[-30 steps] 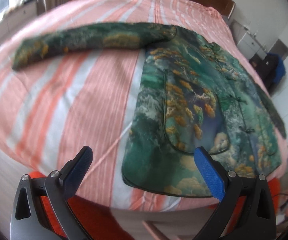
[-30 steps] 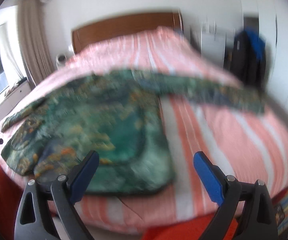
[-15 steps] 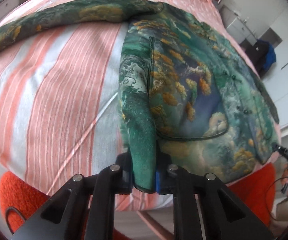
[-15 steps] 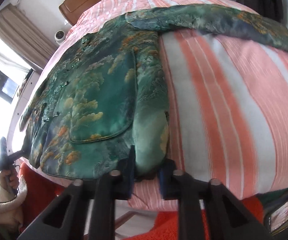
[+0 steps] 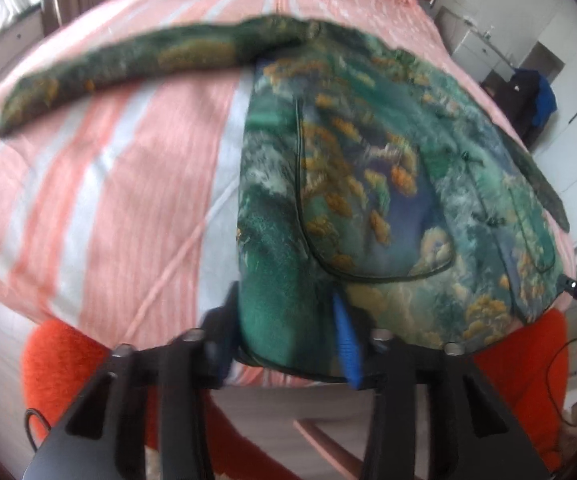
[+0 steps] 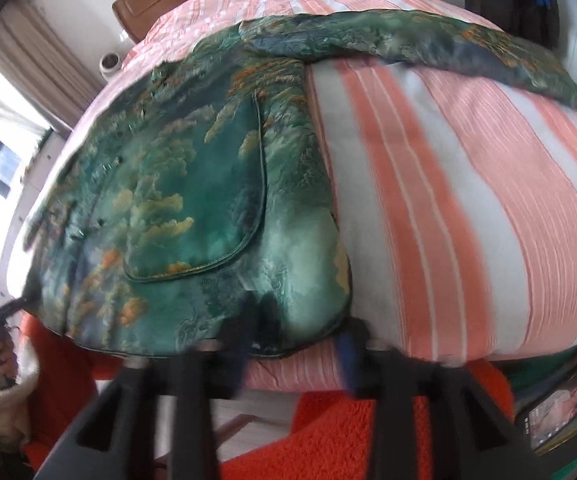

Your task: Fold large clothes

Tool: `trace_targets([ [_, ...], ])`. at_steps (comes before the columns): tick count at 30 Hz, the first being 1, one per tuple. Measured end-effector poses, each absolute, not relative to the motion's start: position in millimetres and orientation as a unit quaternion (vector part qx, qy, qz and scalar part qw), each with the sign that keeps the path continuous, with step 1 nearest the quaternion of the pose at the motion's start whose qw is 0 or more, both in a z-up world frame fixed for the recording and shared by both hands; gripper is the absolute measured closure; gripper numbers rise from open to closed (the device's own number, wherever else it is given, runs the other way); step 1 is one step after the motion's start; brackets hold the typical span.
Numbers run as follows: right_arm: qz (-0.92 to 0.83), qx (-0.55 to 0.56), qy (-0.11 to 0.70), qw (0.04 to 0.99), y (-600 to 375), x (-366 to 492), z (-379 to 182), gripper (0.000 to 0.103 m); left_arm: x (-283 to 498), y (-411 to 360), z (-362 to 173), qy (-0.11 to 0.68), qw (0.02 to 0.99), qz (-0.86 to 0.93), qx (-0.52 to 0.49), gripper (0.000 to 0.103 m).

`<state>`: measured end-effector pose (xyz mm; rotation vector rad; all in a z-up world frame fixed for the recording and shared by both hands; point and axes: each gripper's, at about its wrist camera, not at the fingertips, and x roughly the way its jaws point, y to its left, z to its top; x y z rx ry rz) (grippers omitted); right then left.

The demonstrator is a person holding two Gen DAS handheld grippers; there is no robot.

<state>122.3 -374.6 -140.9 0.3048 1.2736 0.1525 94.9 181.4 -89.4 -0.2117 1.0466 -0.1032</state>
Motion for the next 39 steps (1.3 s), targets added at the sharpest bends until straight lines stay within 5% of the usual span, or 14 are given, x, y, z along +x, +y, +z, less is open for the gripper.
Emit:
trace_targets([
  [3, 0.056, 0.175, 0.551, 0.814, -408.3, 126.6, -116.8, 0.047, 86.6, 190.9, -54.2, 0.443, 0.891, -0.041, -0.09, 0.025],
  [6, 0.004, 0.247, 0.503, 0.828, -470.7, 143.1, -99.7, 0.047, 91.1, 193.0, -25.5, 0.397, 0.913, -0.028, -0.091, 0.021],
  [17, -0.195, 0.49, 0.364, 0.768, -650.1, 221.9, -178.9, 0.047, 108.3, 156.8, -20.8, 0.383, 0.921, -0.007, -0.064, 0.017],
  [20, -0.217, 0.518, 0.324, 0.762, -661.6, 233.4, -189.7, 0.064, 103.5, 160.5, -26.2, 0.393, 0.918, 0.002, -0.059, 0.017],
  [21, -0.227, 0.508, 0.331, 0.762, -660.4, 240.8, -188.1, 0.082, 102.4, 163.1, -28.2, 0.394, 0.917, 0.005, -0.061, 0.017],
  [24, -0.23, 0.452, 0.323, 0.799, -629.2, 270.8, -146.0, 0.092, 102.3, 171.8, -32.6, 0.393, 0.917, 0.012, -0.072, 0.017],
  [32, 0.032, 0.247, 0.304, 0.92, -385.9, 391.4, 9.4, 0.093, 115.2, 168.8, -40.0, 0.387, 0.916, -0.01, -0.106, 0.017],
  [39, 0.135, 0.142, 0.368, 0.909, -175.0, 459.2, -46.9, 0.087, 103.7, 179.8, -46.1, 0.391, 0.912, -0.009, -0.128, 0.017],
])
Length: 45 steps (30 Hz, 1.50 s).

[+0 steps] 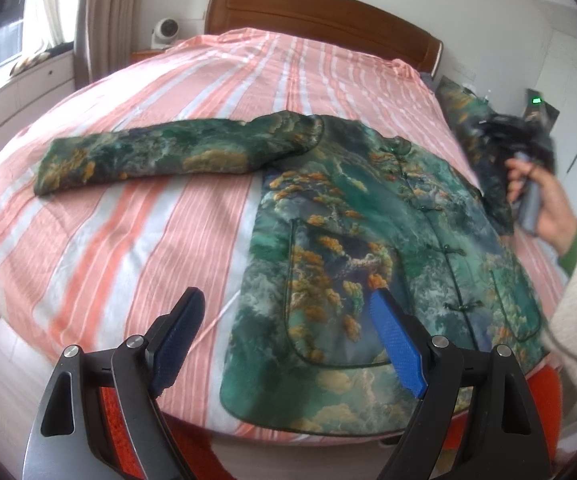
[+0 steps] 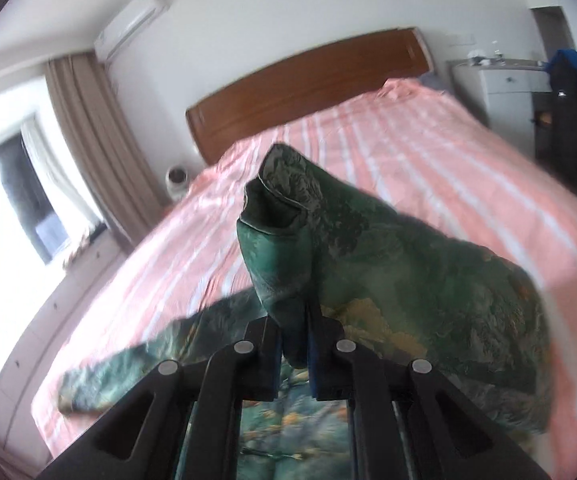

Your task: Fold large clothes

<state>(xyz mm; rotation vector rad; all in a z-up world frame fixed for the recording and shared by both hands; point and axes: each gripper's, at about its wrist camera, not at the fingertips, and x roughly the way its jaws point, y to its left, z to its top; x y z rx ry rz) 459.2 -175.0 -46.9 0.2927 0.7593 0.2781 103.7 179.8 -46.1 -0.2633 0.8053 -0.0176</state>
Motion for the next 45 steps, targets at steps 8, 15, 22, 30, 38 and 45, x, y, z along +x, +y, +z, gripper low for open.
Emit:
trace_targets([
  [8, 0.193, 0.138, 0.493, 0.837, -118.8, 471.6, -148.4, 0.027, 101.3, 193.9, -54.8, 0.397, 0.907, 0.019, -0.139, 0.01],
  [15, 0.129, 0.181, 0.464, 0.858, -196.3, 430.6, -121.3, 0.016, 111.0, 186.4, -59.1, 0.408, 0.903, 0.02, -0.137, 0.01],
  [22, 0.061, 0.209, 0.508, 0.833, -223.8, 433.4, -169.8, 0.016, 107.1, 165.7, -41.8, 0.4, 0.912, 0.03, -0.086, 0.003],
  [30, 0.121, 0.126, 0.39, 0.904, -195.7, 316.9, -73.7, 0.01, 119.6, 156.2, -43.4, 0.399, 0.911, 0.046, -0.094, 0.002],
  [38, 0.13, -0.034, 0.371, 0.919, -192.6, 163.1, -80.8, 0.01, 119.3, 135.4, -46.1, 0.398, 0.914, 0.023, -0.074, 0.002],
  [45, 0.126, -0.075, 0.383, 0.912, -193.4, 110.1, -82.8, 0.008, 117.4, 125.1, -49.2, 0.399, 0.913, 0.002, -0.086, 0.002],
])
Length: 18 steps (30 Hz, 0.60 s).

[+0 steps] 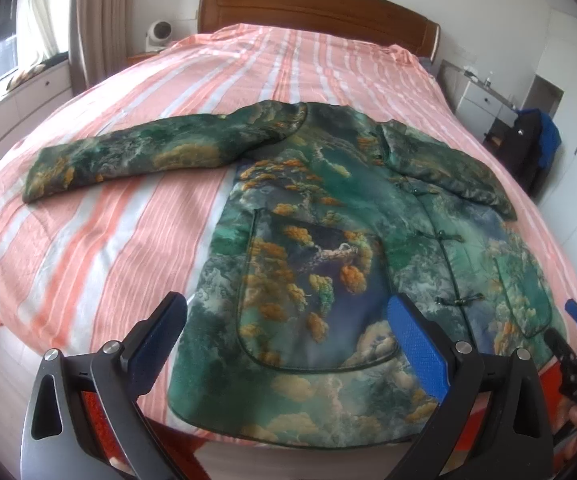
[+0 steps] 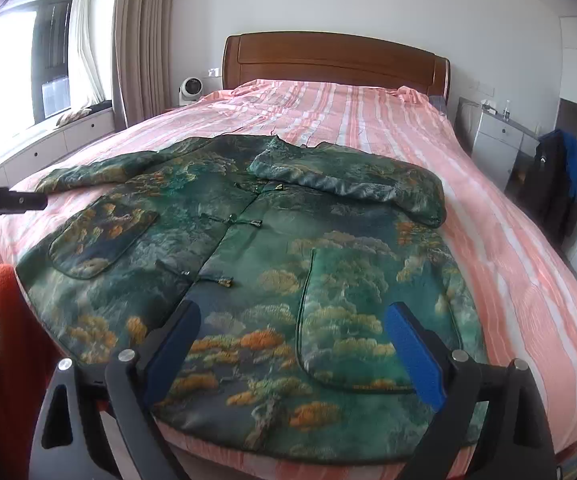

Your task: Fold large clothes

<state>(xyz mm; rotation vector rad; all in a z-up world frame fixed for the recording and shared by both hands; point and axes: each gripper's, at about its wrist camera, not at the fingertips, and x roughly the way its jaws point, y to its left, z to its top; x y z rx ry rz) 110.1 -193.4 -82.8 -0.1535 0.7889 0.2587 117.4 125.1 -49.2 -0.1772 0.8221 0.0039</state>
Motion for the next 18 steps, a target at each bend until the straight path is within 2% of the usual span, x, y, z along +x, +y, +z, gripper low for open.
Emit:
trace_targets([
  [7, 0.136, -0.092, 0.372, 0.914, -180.6, 99.8, -79.8, 0.008, 111.3, 118.3, -44.7, 0.386, 0.921, 0.011, -0.059, 0.002],
  [11, 0.149, -0.096, 0.327, 0.928, -174.9, 90.6, -65.4, 0.007, 112.2, 116.8, -47.1, 0.399, 0.915, 0.029, -0.044, 0.002],
  [13, 0.159, -0.107, 0.302, 0.934, -171.9, 84.4, -56.0, 0.001, 112.4, 115.7, -48.4, 0.399, 0.916, 0.04, -0.03, 0.002],
  [18, 0.17, -0.142, 0.27, 0.937, -163.5, 73.6, -43.8, 0.0, 112.1, 117.5, -44.6, 0.394, 0.918, 0.018, -0.042, 0.003],
])
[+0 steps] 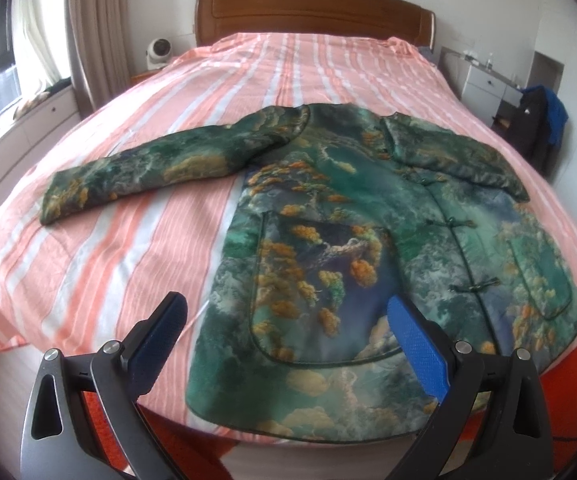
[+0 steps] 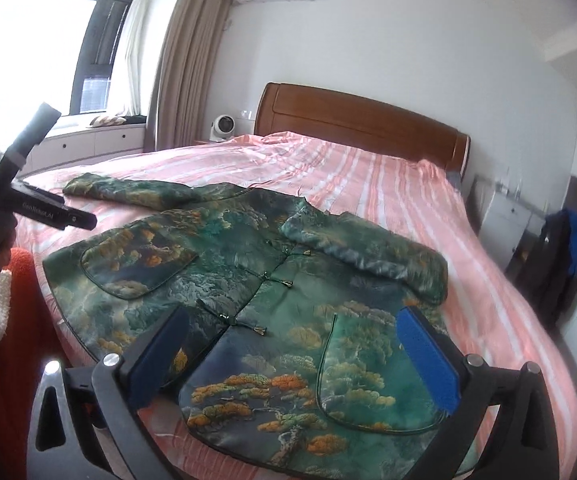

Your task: Fold large clothes

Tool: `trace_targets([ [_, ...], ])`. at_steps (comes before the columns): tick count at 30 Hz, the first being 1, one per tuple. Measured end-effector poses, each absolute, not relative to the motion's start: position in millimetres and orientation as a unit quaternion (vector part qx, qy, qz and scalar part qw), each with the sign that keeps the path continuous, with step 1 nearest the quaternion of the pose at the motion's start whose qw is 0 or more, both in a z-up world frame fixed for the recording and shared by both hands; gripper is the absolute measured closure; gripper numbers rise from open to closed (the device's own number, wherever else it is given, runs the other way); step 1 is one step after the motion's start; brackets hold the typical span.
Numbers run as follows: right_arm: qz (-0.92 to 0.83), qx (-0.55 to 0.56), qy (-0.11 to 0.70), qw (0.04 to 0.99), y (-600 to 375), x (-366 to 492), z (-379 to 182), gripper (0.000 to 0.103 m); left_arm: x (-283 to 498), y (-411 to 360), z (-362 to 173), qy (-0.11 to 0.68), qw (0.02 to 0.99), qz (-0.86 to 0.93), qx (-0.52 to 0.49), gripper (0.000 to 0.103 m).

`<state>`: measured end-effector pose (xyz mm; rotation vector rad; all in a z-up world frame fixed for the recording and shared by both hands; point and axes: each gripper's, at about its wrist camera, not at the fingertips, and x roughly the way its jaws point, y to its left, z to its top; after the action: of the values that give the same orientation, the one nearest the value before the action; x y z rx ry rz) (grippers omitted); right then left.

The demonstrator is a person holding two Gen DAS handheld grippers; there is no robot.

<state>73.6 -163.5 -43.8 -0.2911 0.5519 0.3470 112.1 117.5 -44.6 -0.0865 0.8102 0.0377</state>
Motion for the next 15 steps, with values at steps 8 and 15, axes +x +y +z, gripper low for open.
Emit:
trace_targets([
  [8, 0.177, -0.128, 0.268, 0.938, -166.1, 70.6, -47.2, 0.0, 111.3, 123.4, -40.8, 0.398, 0.916, 0.031, -0.041, 0.003],
  [15, 0.191, -0.14, 0.272, 0.933, -159.3, 68.4, -53.4, 0.0, 112.5, 134.6, -44.9, 0.407, 0.91, 0.045, -0.063, 0.003],
])
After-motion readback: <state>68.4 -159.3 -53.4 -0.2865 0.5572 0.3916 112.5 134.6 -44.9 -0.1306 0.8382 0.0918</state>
